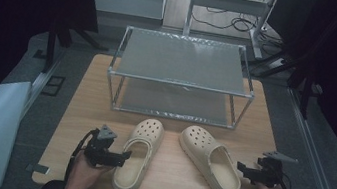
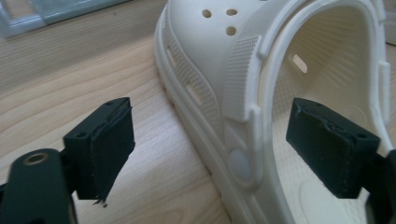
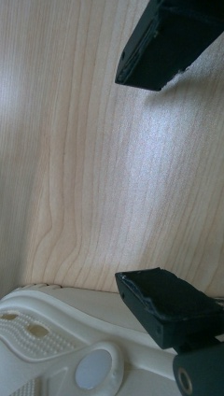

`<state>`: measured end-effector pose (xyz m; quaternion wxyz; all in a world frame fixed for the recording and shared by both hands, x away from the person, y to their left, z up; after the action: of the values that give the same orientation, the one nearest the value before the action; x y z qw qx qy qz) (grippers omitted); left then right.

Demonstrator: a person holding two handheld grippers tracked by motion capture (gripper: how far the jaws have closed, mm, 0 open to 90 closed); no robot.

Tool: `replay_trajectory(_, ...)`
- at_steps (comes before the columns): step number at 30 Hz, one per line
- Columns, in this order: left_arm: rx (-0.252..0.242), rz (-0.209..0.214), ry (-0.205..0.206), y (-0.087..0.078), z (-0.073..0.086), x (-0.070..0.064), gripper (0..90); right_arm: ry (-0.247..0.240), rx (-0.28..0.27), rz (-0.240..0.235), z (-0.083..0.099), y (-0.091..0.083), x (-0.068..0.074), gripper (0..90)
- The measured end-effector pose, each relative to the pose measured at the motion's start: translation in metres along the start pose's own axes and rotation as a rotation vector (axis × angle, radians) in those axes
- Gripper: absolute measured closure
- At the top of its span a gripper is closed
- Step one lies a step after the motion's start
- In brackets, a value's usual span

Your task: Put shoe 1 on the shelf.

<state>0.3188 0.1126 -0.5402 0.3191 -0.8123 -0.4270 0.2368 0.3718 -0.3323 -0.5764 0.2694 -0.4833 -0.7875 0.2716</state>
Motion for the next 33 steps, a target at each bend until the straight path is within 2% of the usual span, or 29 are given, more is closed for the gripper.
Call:
replay_trajectory(4,0.03,-0.007,0.014,0.01,-0.001,-0.003,21.5,-0.002,0.004,-0.002,0.001,0.0,0.0,5.6)
replay_trajectory(6,0.042,-0.009,0.01,0.014,-0.001,-0.002,25.6,-0.002,0.004,-0.004,0.0,0.0,0.0,5.8)
replay_trajectory(11,0.058,0.019,-0.019,0.021,-0.001,-0.001,39.1,0.001,0.009,-0.004,0.001,0.001,0.0,6.2)
replay_trajectory(14,0.073,0.019,-0.013,0.024,-0.001,-0.002,45.8,0.002,0.009,-0.005,0.001,0.001,0.0,6.4)
replay_trajectory(18,0.091,0.013,-0.008,0.028,-0.001,-0.002,56.0,0.004,0.012,-0.008,0.002,0.001,0.0,6.5)
replay_trajectory(22,0.089,-0.016,-0.023,0.026,-0.001,0.004,66.1,0.008,0.011,-0.011,0.002,0.001,0.0,6.8)
replay_trajectory(25,0.092,-0.029,-0.012,0.024,0.0,0.01,73.9,0.01,0.011,-0.013,0.002,0.001,0.0,6.9)
replay_trajectory(27,0.092,-0.02,-0.016,0.023,0.0,0.012,76.0,0.009,0.01,-0.012,0.002,0.002,0.0,7.0)
replay_trajectory(30,0.086,0.044,-0.08,0.022,0.0,0.017,76.5,0.012,0.009,-0.012,0.002,0.002,0.0,7.1)
replay_trajectory(33,0.081,0.081,-0.123,0.021,0.0,0.021,76.9,0.011,0.01,-0.014,0.002,0.001,0.0,7.3)
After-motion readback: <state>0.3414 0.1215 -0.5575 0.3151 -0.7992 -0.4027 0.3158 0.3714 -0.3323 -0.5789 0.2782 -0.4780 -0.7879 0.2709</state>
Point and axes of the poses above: each handheld gripper's, and its own axes: y roughly forward along the jaws, z roughly out of its underside, x roughly to its left, the point moved 10 cm from there along y, roughly forward along the jaws, and after that the axes turned 1 degree about -z, right-handed, at the moved point
